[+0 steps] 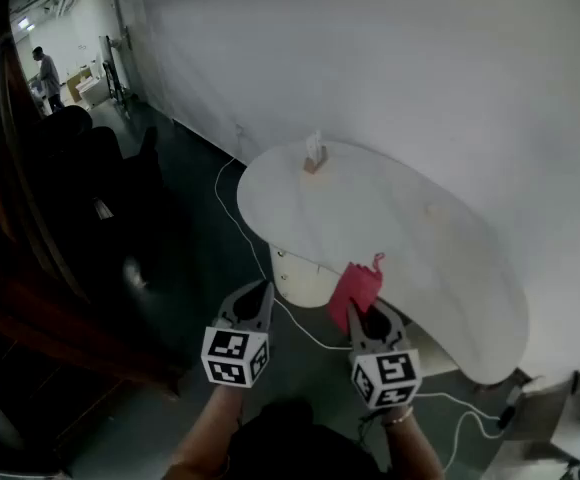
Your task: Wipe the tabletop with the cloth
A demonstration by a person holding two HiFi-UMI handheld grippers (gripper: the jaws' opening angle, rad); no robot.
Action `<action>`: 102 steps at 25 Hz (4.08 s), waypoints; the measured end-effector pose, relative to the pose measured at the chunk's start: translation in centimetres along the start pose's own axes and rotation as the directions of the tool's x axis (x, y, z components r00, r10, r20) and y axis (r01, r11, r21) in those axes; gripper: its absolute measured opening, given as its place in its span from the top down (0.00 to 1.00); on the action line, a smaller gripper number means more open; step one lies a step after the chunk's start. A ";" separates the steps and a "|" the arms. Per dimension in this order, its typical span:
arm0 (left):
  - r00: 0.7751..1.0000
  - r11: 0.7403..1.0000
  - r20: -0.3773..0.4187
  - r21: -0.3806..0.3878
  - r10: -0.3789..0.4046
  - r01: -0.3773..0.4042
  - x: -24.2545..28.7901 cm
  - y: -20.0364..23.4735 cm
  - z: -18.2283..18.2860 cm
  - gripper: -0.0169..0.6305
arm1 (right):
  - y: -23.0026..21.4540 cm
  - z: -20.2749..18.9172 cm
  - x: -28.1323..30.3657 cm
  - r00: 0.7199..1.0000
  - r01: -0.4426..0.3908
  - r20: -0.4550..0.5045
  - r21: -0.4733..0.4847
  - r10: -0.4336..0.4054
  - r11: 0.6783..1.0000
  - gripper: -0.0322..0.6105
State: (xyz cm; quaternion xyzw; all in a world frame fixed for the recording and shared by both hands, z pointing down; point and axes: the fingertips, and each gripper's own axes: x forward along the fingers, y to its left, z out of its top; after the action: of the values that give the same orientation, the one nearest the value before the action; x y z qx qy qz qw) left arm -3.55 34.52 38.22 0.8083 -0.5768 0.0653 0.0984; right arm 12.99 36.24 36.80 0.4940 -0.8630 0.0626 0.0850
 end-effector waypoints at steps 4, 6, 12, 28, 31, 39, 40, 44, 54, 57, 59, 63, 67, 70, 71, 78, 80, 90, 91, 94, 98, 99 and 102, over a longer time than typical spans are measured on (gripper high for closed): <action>1.000 1.000 0.004 0.012 -0.003 0.003 0.1 0.2 0.3 0.97 | 0.1 0.1 0.3 1.000 0.000 0.006 0.011 0.000 1.000 0.88; 1.000 1.000 0.005 0.016 -0.004 0.004 0.1 0.3 0.2 0.97 | 0.1 0.1 0.4 1.000 0.004 0.010 0.022 -0.004 1.000 0.88; 1.000 1.000 -0.003 0.017 -0.006 0.006 0.3 -0.2 -0.3 0.97 | -0.4 -0.1 0.1 1.000 0.018 0.025 0.058 -0.019 0.998 0.88; 0.997 0.999 -0.074 0.031 0.014 -0.012 5.1 2.2 -1.6 0.97 | -2.7 0.4 4.4 1.000 0.011 0.019 0.089 -0.013 0.996 0.88; 0.997 1.000 -0.080 0.019 -0.001 0.002 8.0 3.6 -1.6 0.97 | -3.9 0.4 7.0 0.999 0.040 0.009 0.087 -0.041 0.995 0.88; 0.995 0.999 -0.095 0.020 -0.031 0.033 17.0 10.0 0.7 0.97 | -7.7 2.4 16.7 0.993 0.120 -0.009 0.089 -0.119 0.989 0.88; 0.994 0.999 -0.101 0.020 -0.040 0.042 18.1 10.6 1.1 0.97 | -8.3 2.7 17.7 0.991 0.132 -0.016 0.095 -0.131 0.987 0.88; 0.990 0.995 -0.113 0.030 -0.087 0.091 22.6 13.1 2.8 0.97 | -10.0 3.9 21.8 0.984 0.177 -0.030 0.106 -0.175 0.978 0.88; 0.976 0.984 -0.127 0.017 -0.174 0.178 30.1 15.7 4.5 0.78 | -12.3 4.3 27.0 0.963 0.270 -0.062 0.137 -0.263 0.953 0.88; 0.973 0.982 -0.141 0.013 -0.183 0.187 31.2 16.0 4.2 0.75 | -12.5 4.3 27.2 0.956 0.291 -0.074 0.137 -0.283 0.947 0.88; 0.970 0.981 -0.151 0.011 -0.192 0.196 31.9 16.0 3.9 0.74 | -12.7 3.9 27.3 0.952 0.305 -0.085 0.143 -0.295 0.942 0.88; 0.960 0.975 -0.177 0.015 -0.215 0.221 33.7 15.4 3.6 0.72 | -13.6 3.8 27.8 0.948 0.314 -0.094 0.138 -0.303 0.939 0.88; 0.951 0.969 -0.205 0.035 -0.231 0.243 36.1 14.3 3.2 0.68 | -14.8 4.3 28.9 0.951 0.305 -0.089 0.137 -0.295 0.943 0.88; 0.951 0.969 -0.207 0.039 -0.230 0.243 38.3 13.9 3.3 0.68 | -15.6 4.4 30.0 0.954 0.298 -0.088 0.148 -0.288 0.943 0.88; 0.952 0.970 -0.208 0.045 -0.225 0.239 39.1 13.8 3.5 0.67 | -15.9 4.3 30.4 0.955 0.294 -0.090 0.148 -0.283 0.944 0.88; 0.944 0.971 -0.258 0.067 -0.206 0.230 44.7 13.4 1.9 0.63 | -17.6 4.3 33.3 0.961 0.263 -0.131 0.170 -0.243 0.950 0.88; 0.941 0.973 -0.276 0.066 -0.197 0.223 46.2 13.2 1.1 0.62 | -18.5 4.1 34.3 0.964 0.261 -0.104 0.188 -0.245 0.947 0.88; 0.935 0.987 -0.332 0.061 -0.123 0.152 51.3 13.5 -1.5 0.62 | -20.3 2.8 36.3 0.964 0.236 -0.172 0.223 -0.200 0.946 0.88; 0.936 0.987 -0.332 0.063 -0.119 0.147 51.7 13.5 -1.6 0.62 | -20.5 2.7 36.4 0.963 0.237 -0.181 0.225 -0.198 0.945 0.88; 0.937 0.987 -0.332 0.070 -0.111 0.142 52.7 13.4 -1.6 0.62 | -21.1 2.1 36.4 0.962 0.242 -0.184 0.237 -0.201 0.941 0.88; 0.933 0.988 -0.345 0.079 -0.101 0.136 54.1 13.2 -2.0 0.62 | -22.0 1.2 36.6 0.964 0.245 -0.165 0.251 -0.208 0.937 0.88; 0.931 0.988 -0.353 0.086 -0.093 0.131 54.3 13.2 -2.2 0.62 | -22.2 1.1 36.7 0.965 0.242 -0.167 0.255 -0.204 0.936 0.88; 0.923 0.987 -0.380 0.115 -0.056 0.108 54.6 13.4 -3.1 0.62 | -22.4 1.1 37.0 0.966 0.233 -0.175 0.256 -0.192 0.938 0.88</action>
State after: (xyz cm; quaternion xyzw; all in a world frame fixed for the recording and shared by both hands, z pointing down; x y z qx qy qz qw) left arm 1.63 -19.21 54.30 0.8091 -0.5072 0.2531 0.1553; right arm 13.78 -6.45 43.98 0.5856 -0.7788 0.2080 0.0854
